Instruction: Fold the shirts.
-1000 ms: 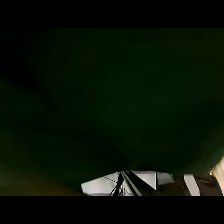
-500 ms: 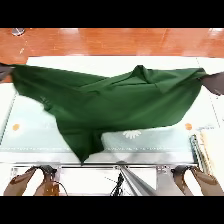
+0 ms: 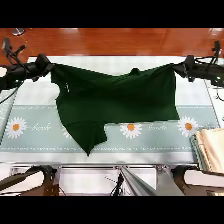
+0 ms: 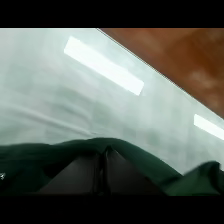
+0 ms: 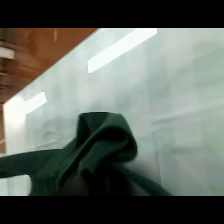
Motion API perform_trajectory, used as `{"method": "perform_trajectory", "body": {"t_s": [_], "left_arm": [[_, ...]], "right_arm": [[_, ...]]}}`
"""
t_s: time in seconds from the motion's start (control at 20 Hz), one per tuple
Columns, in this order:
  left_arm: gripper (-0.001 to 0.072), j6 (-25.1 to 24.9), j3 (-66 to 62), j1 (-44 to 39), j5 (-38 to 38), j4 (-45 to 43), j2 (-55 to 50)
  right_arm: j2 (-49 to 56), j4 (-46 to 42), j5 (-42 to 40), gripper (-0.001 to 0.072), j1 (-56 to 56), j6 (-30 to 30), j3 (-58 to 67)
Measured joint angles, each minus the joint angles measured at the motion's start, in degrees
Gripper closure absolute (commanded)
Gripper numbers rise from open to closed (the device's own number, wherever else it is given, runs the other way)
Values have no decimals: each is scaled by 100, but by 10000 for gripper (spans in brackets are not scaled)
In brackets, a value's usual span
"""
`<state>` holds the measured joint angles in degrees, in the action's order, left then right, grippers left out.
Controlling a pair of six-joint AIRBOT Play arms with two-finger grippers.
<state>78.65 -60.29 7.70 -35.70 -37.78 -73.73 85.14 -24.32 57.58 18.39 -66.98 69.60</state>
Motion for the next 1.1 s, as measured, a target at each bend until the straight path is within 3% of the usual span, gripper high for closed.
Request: {"method": "perform_trajectory", "body": {"t_s": [0.05, 0.15, 0.3, 0.45, 0.6, 0.85, 1.1], "left_arm": [[1, 0, -4, 7, -11, 81, -70], [1, 2, -46, 164, -391, 140, -162], [2, -42, -168, 811, -1735, -245, -214], [2, -341, 35, 1622, -3141, -852, -96], [3, -586, 872, 2282, -3829, -1128, 223], [3, -1158, 2413, 2776, -3912, -605, 612], [3, -1534, 3327, 2524, -3342, 264, 688]], "right_arm": [[278, 118, 83, 84, 13, -37, 234], [605, 203, 345, 85, 85, -107, 608], [699, 136, 964, 95, 461, -144, 977], [437, -743, 2000, 95, 1008, -118, 1034], [-245, -1703, 2232, 95, 1427, -225, 258], [-1696, -2173, 1681, 95, 1585, -247, -1917], [-2551, -2103, 1217, 95, 1517, -188, -3189]]}}
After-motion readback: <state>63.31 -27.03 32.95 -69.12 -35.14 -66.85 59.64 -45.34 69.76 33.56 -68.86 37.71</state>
